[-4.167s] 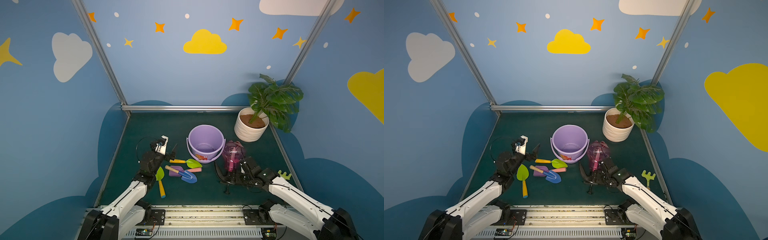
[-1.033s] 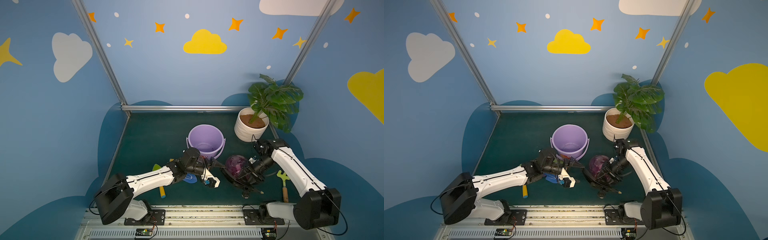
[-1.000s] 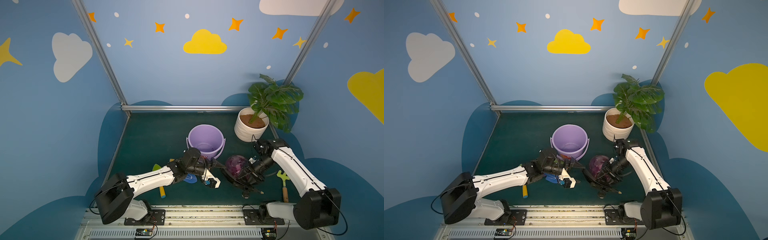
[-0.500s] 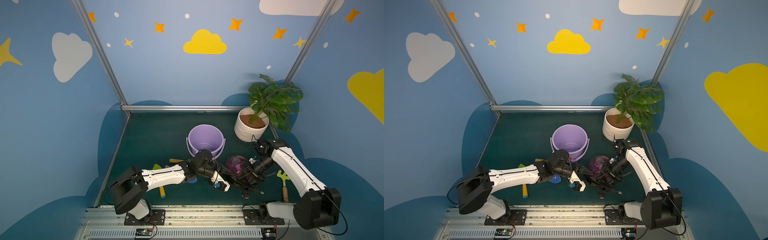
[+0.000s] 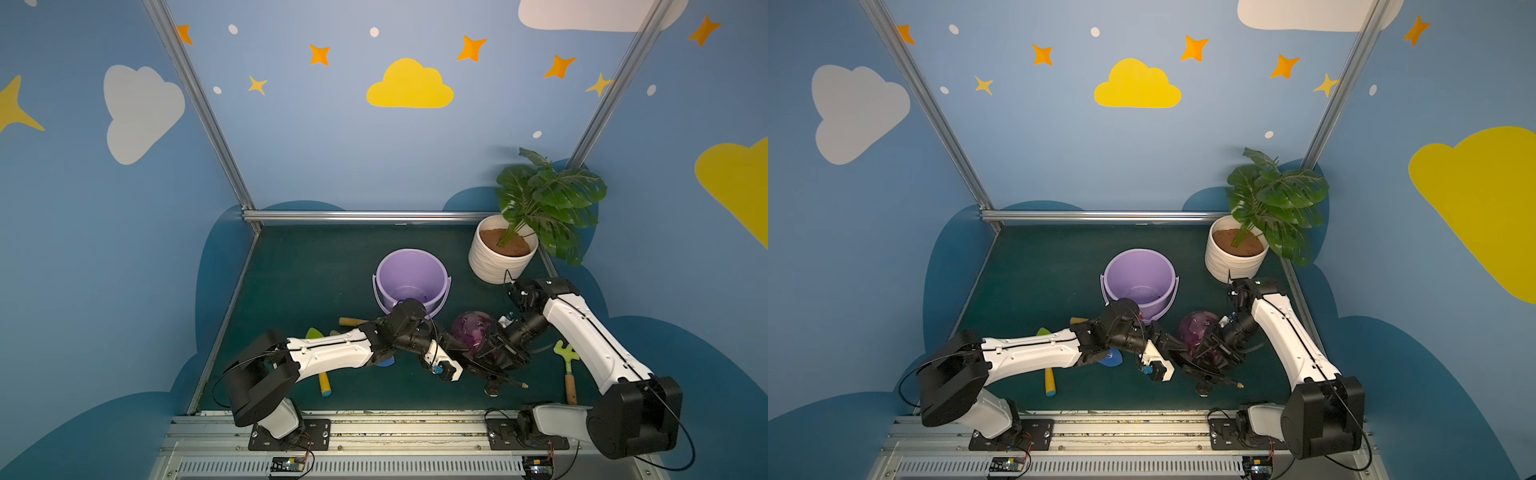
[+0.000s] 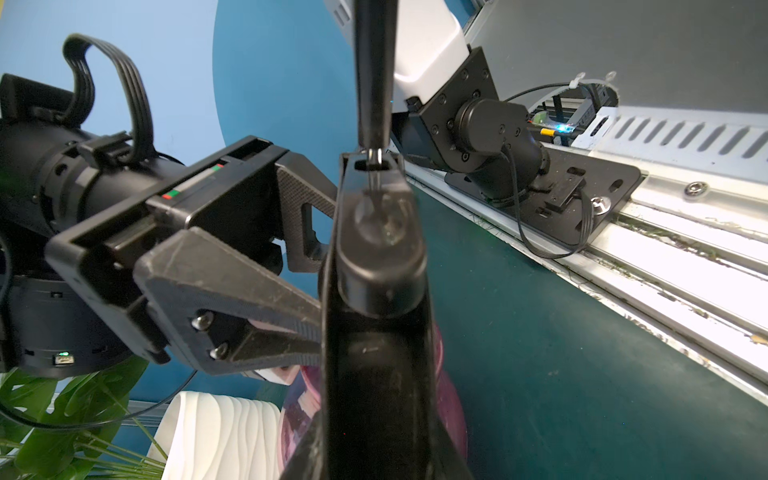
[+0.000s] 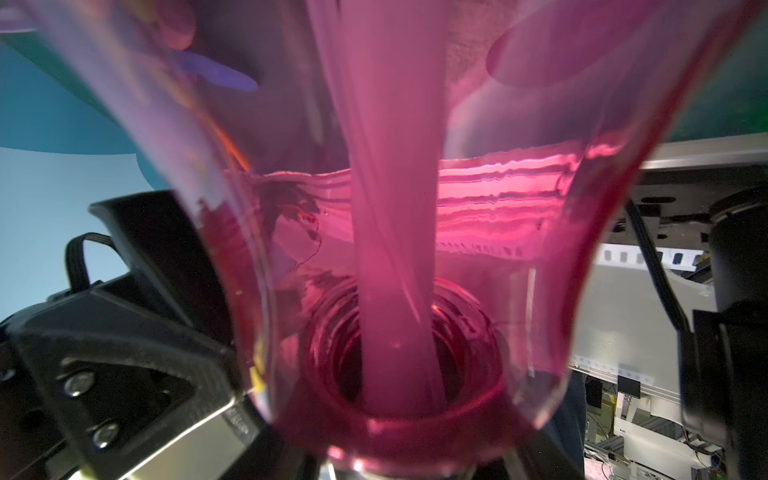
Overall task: Organize the gardening tools
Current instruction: Adjust the gardening tool at the center of the board.
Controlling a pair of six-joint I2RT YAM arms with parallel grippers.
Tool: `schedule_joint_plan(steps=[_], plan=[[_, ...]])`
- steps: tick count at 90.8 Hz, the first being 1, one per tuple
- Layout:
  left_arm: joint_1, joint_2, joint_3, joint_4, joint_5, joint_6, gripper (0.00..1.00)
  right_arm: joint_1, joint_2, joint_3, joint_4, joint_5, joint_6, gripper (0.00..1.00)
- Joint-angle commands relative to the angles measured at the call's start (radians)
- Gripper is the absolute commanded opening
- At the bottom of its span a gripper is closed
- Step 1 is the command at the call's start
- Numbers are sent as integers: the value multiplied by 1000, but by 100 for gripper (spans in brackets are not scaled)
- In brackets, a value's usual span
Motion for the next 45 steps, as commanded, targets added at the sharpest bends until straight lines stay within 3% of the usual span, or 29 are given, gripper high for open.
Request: schedule_joint_plan(steps=[1,7,14,20,30,45], plan=[[-6,10,-26,54,-20,2,7,-9,-31,20,-19,-18,-21,26],[-6,13,-33,74,-27,5,3,-15,-41,27,-23,-7,-26,42],[-6,18,-32,80,-32,6,3,-22,-53,38,-29,8,-32,71],[-6,27,-27,82,-28,5,3,-29,-67,50,-32,20,-36,85],[-3,36,-19,82,-21,-7,2,-41,-91,85,-46,50,-41,96],[4,42,8,82,-23,-75,3,-67,-101,156,-69,127,-58,98]])
